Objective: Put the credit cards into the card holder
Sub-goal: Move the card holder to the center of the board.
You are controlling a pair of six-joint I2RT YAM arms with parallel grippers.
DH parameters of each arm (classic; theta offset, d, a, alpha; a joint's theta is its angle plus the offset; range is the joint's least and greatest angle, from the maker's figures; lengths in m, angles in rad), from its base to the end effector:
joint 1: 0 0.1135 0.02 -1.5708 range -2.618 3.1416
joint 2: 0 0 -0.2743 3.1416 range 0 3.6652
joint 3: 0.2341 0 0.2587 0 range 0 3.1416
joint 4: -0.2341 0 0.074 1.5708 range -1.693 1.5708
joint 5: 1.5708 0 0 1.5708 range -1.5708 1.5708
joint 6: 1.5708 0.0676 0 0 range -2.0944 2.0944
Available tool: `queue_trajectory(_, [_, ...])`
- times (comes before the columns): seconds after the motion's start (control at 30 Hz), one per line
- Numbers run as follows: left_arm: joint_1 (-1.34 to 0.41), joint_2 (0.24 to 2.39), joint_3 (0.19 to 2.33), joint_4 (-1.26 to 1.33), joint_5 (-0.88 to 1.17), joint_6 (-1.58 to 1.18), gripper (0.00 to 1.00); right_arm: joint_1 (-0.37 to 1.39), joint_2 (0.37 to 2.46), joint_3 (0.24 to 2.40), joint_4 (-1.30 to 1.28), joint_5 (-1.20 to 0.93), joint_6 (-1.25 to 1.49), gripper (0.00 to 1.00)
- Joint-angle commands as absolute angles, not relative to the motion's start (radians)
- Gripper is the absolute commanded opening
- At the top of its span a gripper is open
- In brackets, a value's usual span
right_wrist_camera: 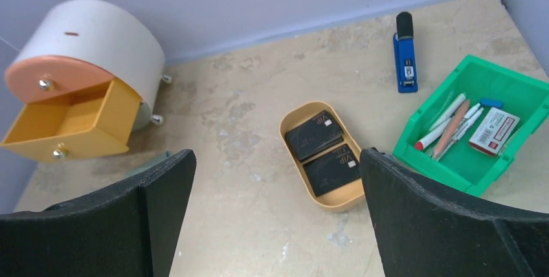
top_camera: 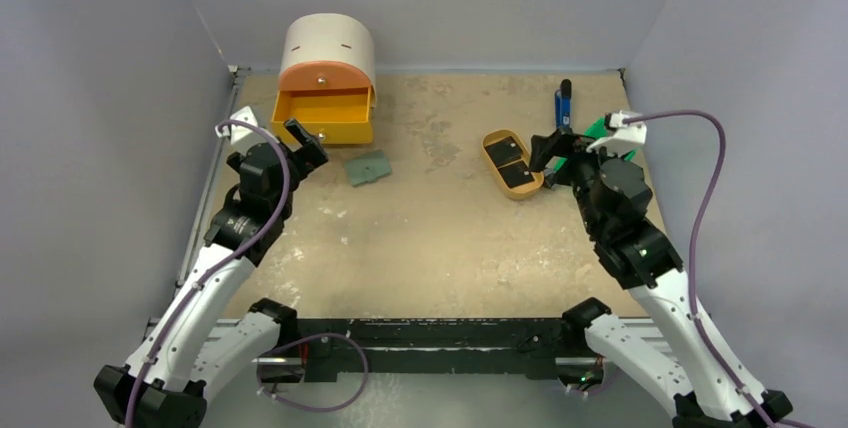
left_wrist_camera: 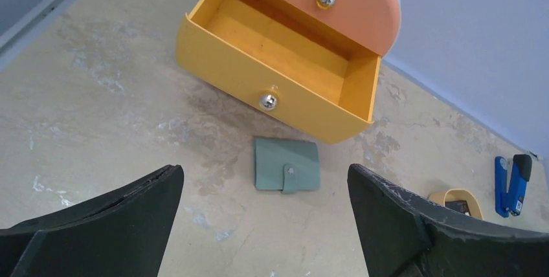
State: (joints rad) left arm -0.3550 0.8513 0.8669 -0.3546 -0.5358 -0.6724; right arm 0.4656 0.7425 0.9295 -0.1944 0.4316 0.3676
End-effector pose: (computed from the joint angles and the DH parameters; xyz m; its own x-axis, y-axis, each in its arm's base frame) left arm 0.2131 -0.0422 0.3398 -0.1489 -0.5160 -0.8436 -0.3136 0.8337 -0.4546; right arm 0.1819 0.0598 0.4037 -0.0184 0.3561 -0.9343 -0.0293 0.9338 0.3565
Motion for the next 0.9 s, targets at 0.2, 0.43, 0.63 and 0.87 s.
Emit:
queue_trajectory(0.2, [-0.307,0.835,0.854,-0.277,-0.435,-0.597,1.00,0.468,0.635,0.904,-0.125,0.390,0.360,0.99])
queue_trajectory(0.43, [-0.334,0.799,0.796,-0.219,-0.385,-0.588,1.00,0.468,0.725,0.935,-0.285,0.334,0.393,0.99])
queue_trajectory(0.63, [-0.336,0.896,0.766,-0.235,-0.434,-0.633,0.95,0.469,0.800,0.858,-0.270,0.105,0.413,0.95])
queue_trajectory(0.87, [-0.334,1.125,0.840,-0.352,-0.416,-0.743,0.91,0.468,0.914,0.833,-0.214,0.003,0.427,0.93])
